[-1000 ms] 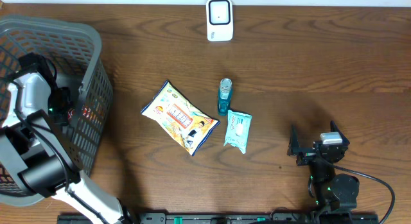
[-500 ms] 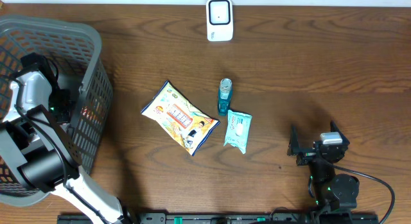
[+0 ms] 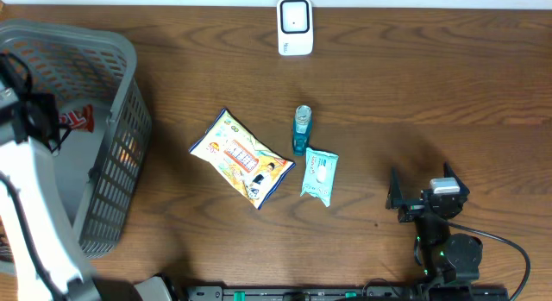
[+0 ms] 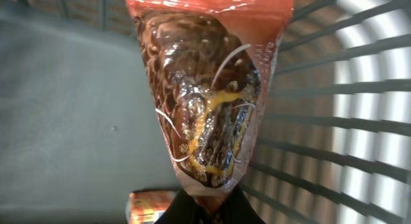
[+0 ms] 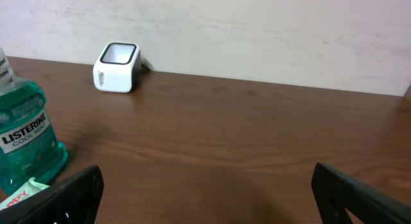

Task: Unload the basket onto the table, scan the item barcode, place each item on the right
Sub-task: 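Carry the chocolate bar right of the green pack and release it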

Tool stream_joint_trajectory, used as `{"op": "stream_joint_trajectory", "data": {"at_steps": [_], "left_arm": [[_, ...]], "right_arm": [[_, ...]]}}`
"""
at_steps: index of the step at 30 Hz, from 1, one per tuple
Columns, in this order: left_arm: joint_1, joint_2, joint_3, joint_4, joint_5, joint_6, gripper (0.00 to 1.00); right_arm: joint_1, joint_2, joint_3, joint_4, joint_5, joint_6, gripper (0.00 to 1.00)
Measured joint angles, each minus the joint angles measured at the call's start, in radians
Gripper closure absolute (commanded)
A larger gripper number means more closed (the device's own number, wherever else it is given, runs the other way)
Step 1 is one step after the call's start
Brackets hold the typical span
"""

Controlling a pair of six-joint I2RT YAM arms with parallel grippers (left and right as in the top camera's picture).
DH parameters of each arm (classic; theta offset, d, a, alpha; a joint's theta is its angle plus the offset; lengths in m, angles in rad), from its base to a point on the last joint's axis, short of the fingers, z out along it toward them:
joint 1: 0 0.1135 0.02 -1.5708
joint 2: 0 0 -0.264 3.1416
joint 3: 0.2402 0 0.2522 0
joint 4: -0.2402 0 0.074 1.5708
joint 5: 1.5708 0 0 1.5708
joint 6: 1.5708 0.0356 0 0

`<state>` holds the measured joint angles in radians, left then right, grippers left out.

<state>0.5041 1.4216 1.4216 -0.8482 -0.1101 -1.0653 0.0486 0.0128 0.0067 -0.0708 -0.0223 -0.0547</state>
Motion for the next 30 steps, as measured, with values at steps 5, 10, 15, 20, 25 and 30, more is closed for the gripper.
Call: {"op": "stream_joint_trajectory", "data": {"at_steps": [5,10,15,20,25,30], "left_arm": [[-0.005,-0.181,0.000,0.000,0.024,0.002,0.93],[-0.074,-0.325,0.000,0.000,0.055,0.008,0.93],[-0.222,-0.376,0.000,-0.001,0.112,0.008,0.93],[-0.448,-0.357,0.000,0.019,0.138,0.012,0.93],[-0.697,-0.275,0.000,0.103,0.156,0.026,0.93],[-0.895,-0.180,0.000,0.216,0.156,0.134,0.93]], "right_arm": [[0.000,0.000,0.000,0.000,0.000,0.000,0.01],[0.000,0.000,0.000,0.000,0.000,0.000,0.01],[0.000,0.000,0.000,0.000,0.000,0.000,0.01],[0.000,0.000,0.000,0.000,0.000,0.000,0.01],[0.000,0.000,0.000,0.000,0.000,0.000,0.01],[0.000,0.000,0.000,0.000,0.000,0.000,0.01]]}}
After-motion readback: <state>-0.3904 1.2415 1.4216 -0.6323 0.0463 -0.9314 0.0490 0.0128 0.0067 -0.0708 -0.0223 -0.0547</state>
